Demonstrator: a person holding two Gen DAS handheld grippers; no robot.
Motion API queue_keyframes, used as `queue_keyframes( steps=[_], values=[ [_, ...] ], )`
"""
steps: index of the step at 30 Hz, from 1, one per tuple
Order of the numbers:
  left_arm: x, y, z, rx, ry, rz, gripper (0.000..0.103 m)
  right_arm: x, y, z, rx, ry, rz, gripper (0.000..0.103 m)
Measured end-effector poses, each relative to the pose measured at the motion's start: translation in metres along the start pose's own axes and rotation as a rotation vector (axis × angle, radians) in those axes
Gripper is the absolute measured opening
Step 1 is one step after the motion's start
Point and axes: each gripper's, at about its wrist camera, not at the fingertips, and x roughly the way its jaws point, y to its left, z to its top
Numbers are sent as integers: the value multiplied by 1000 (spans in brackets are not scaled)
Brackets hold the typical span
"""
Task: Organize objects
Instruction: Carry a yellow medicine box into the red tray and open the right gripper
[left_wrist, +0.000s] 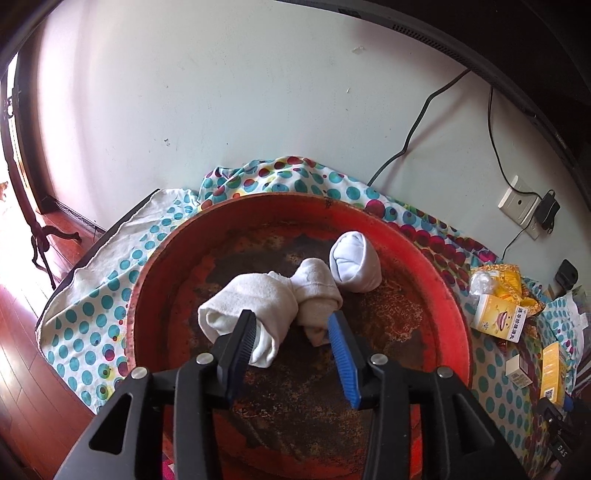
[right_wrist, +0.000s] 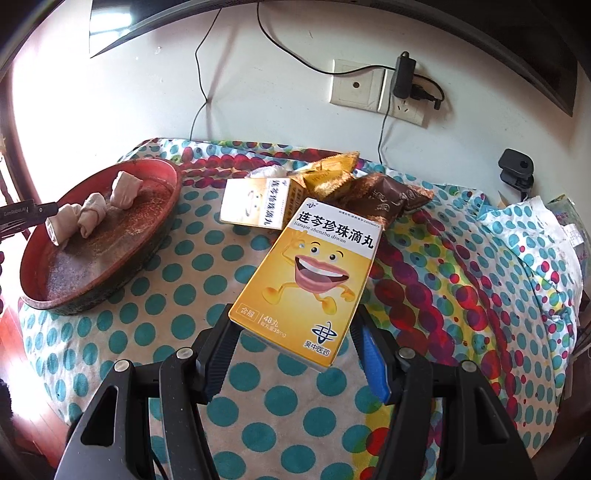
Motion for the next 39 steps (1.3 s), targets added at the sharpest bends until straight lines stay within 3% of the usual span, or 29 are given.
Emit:
queue_keyframes(
  steps=[9, 16, 25, 35, 39],
  values=[
    [-7, -9, -3, 97, 6, -43, 46, 3, 77, 58, -167, -69, 168, 59],
    [-10, -11, -3, 109, -16, -87, 46, 48, 157, 96, -282, 13, 279, 58],
    [0, 2, -3, 53, 6, -56, 46, 108, 204, 121, -339, 90, 244, 58],
    [6, -7, -5, 85, 18, -56, 46, 130, 218, 127, -354, 110, 229, 60],
    [4, -11, -5, 101, 10, -67, 46, 117, 210, 119, -359, 77, 223, 79]
  ],
)
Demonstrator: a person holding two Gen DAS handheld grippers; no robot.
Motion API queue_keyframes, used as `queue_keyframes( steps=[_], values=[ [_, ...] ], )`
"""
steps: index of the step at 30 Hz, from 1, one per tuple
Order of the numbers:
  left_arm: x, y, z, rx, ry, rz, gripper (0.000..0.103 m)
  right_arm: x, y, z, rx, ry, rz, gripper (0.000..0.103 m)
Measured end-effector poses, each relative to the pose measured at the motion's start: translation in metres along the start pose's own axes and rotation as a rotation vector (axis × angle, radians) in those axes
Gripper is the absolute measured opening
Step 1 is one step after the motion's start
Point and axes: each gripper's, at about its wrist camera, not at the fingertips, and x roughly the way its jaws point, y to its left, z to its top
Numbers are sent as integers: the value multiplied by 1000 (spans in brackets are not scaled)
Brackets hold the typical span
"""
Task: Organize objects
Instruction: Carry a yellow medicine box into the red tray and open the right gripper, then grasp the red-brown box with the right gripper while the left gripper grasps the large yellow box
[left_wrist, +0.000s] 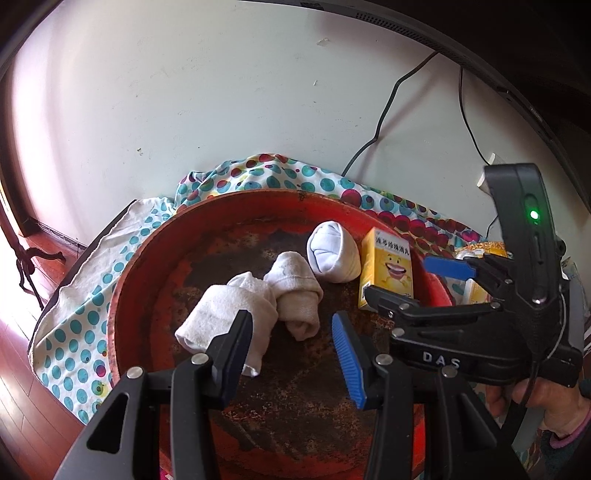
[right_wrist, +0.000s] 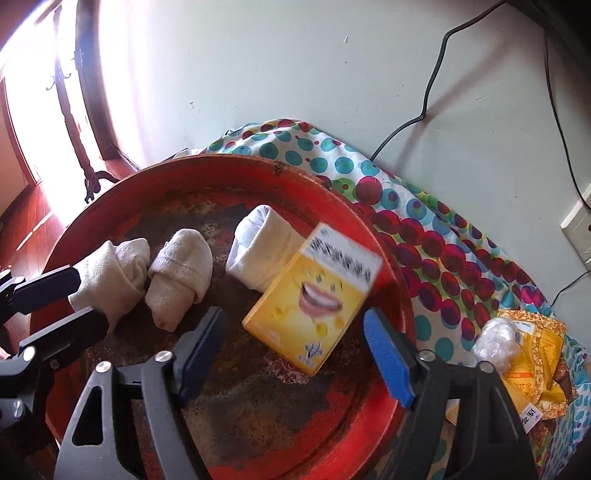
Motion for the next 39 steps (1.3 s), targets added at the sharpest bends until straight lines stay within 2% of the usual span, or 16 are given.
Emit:
queue_keyframes(
  steps=[4, 7, 11, 13, 17, 20, 24, 29, 32, 36, 37, 39],
  values=[
    [0, -6, 1, 1, -5, -24, 46, -38, -17, -22, 16, -46, 48, 79],
    [-1, -19, 0, 42, -1, -45, 46, -76, -45, -49, 41, -93, 97, 80],
    [-1, -53, -4, 154, 15, -95, 46, -116, -97, -94, 36, -126, 67, 80],
    [-4, -77, -8, 224, 9, -135, 46, -125, -123, -116, 30, -102, 43, 80],
    [-6, -128, -19, 340, 17, -221, 46, -124, -168, -155, 35, -25, -6, 80],
    [-3, -166, -35, 441, 39, -256, 46, -114, -184, -171, 15, -1, -23, 79],
    [2, -203, -59, 571, 65, -264, 46, -104, -194, -175, 20, 8, 13, 75],
    [6, -223, -79, 671, 86, -282, 46, -83, -199, -175, -13, 40, 51, 73],
    [9, -224, -82, 668, 103, -291, 46, -73, -203, -178, -3, 60, 86, 66],
    [14, -226, -82, 666, 128, -269, 46, -68, -204, -187, 26, 65, 135, 34],
    [15, -227, -82, 672, 129, -273, 46, -70, -203, -188, 32, 47, 126, 29],
    [17, -230, -79, 676, 129, -276, 46, -74, -205, -192, 65, 29, 134, 28]
  ],
)
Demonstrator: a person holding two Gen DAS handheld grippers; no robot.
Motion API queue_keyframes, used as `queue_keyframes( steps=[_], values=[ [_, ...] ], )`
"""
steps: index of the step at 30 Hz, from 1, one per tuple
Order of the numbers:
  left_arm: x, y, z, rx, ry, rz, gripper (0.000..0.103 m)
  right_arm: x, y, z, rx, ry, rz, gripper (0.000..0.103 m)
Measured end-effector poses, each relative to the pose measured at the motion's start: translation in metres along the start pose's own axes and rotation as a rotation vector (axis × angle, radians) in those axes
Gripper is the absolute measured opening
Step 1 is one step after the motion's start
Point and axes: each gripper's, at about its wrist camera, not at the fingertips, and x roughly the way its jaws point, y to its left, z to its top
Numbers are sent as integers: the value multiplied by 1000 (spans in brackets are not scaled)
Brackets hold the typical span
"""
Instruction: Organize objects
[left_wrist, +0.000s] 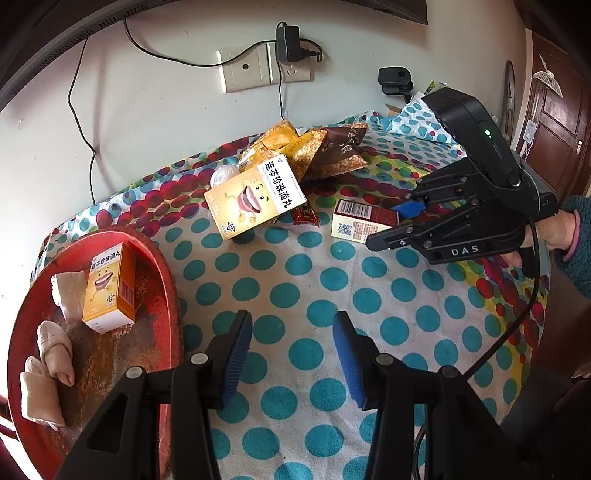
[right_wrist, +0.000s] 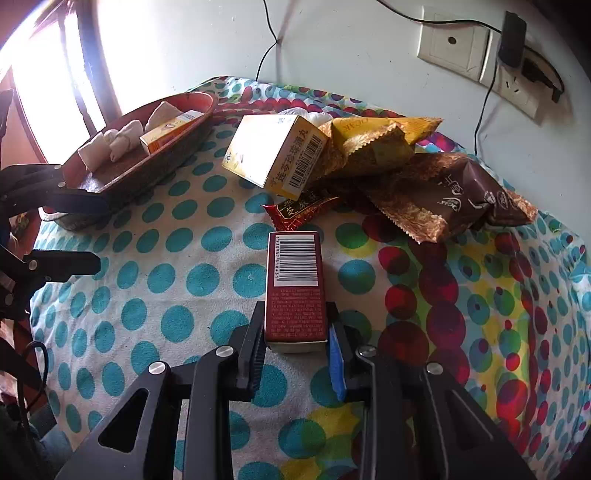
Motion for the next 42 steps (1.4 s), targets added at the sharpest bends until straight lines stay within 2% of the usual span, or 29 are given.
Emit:
queue_keyframes(
  steps=[3, 7, 9, 13, 17, 25, 29, 32, 33, 34, 35, 37, 39, 41, 42],
  values=[
    [3, -3, 14, 59, -2, 42, 47, -10, -3, -5, 68, -49, 17, 28],
    [8, -10, 38, 208, -46, 149, 47, -23, -3, -16, 126, -98, 67, 28],
    [14, -11, 49, 280, -46, 170, 48, -25, -3, -21, 144, -110, 74, 28],
    [35, -12, 63, 388, 13, 191, 48, -26, -7, -31, 190, -118, 101, 28],
    [54, -20, 68, 514, 51, 252, 48, -23, -11, -34, 217, -122, 125, 28],
    [92, -17, 84, 617, 68, 304, 49, -22, -9, -34, 202, -113, 161, 28],
    [106, -15, 96, 599, 69, 307, 50, -20, -11, -34, 208, -107, 168, 28],
    [106, -13, 100, 542, 47, 295, 48, -21, -10, -35, 207, -110, 166, 28],
    [105, -11, 101, 506, 39, 288, 44, -21, -10, -34, 206, -107, 164, 28],
    [101, -8, 103, 464, 25, 275, 35, -20, -9, -34, 204, -103, 164, 28],
    [95, -3, 106, 413, 9, 251, 30, -20, -9, -34, 202, -102, 162, 28],
    [83, 12, 110, 287, -18, 170, 12, -20, -8, -34, 199, -101, 157, 28],
    [74, 21, 111, 224, -33, 119, 2, -20, -8, -34, 196, -100, 153, 28],
    [69, 24, 108, 201, -20, 78, 2, -19, -7, -34, 191, -99, 147, 29],
    [66, 23, 106, 199, -17, 71, 6, -19, -6, -34, 189, -98, 145, 29]
  ],
)
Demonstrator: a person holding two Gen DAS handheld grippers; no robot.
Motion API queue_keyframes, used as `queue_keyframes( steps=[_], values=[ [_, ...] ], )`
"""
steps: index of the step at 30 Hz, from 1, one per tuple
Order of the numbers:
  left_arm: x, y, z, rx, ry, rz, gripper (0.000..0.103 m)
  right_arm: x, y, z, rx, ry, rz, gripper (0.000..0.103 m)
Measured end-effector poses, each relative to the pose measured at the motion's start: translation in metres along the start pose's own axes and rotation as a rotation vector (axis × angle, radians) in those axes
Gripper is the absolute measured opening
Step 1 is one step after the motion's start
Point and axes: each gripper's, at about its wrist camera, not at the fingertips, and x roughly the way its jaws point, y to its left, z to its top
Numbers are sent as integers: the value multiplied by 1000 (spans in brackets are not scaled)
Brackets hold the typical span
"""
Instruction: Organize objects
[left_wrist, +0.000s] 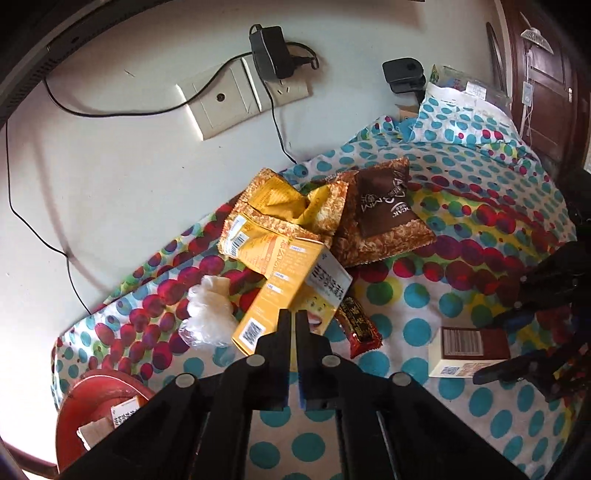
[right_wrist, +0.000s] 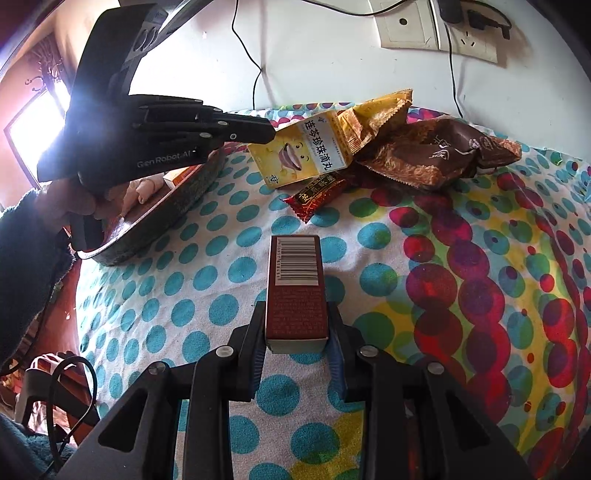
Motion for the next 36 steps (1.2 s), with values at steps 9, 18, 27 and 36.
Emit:
queue_keyframes(
  steps=[9, 18, 27, 36],
  values=[
    [1, 5, 15, 144, 109, -60, 57, 1, -1, 0, 8, -2, 5, 29],
    [54, 5, 43, 275, 313, -159, 58, 0, -4, 0, 19, -3, 22, 30],
    [71, -17, 34, 361, 280, -63, 68, 0, -6, 1, 35, -5, 42, 30],
    [65, -5, 34, 187, 237, -87, 65, 0, -5, 0, 32, -5, 33, 30]
  ],
)
